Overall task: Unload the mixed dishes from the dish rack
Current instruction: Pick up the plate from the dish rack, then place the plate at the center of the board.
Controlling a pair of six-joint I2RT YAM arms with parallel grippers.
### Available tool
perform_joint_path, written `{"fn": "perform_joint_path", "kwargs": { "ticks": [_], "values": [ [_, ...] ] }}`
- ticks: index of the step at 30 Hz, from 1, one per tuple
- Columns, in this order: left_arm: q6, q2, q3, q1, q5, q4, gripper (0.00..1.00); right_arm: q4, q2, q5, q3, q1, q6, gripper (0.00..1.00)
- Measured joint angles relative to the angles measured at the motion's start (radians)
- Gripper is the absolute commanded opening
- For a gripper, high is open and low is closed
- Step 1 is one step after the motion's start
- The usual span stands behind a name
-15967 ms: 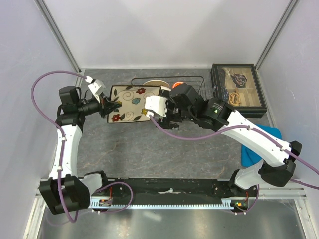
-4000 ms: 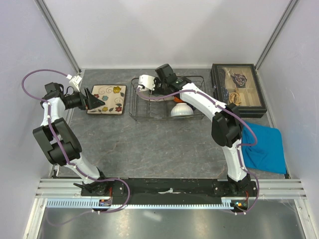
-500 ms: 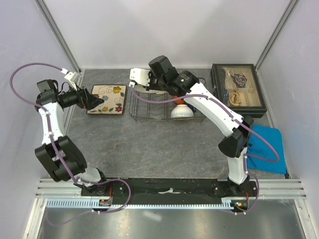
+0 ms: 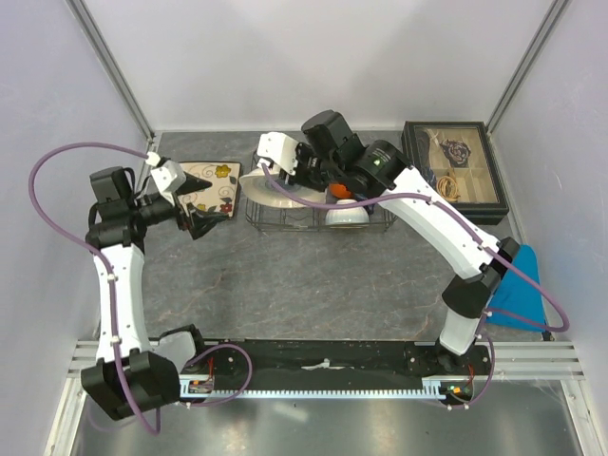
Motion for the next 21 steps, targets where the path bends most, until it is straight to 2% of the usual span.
{"fn": "perform_joint_path", "kwargs": {
  "ticks": [6,14,21],
  "values": [
    [-0.025,-0.09,-0.087,-0.064,0.043,0.106,0.98,-0.037,-0.031,-0.117,-0.051,-0.001,0.081,0.0],
    [-0.043,-0.1,-0.169,-0.169,0.061,0.19,0.95,-0.034,-0.056,-0.244,-0.072,-0.001,0.141,0.0],
    [-0.051,-0.065,-0.171,-0.217,0.065,0.213,0.83,-0.034,-0.06,-0.315,-0.077,-0.001,0.166,0.0]
  ]
}}
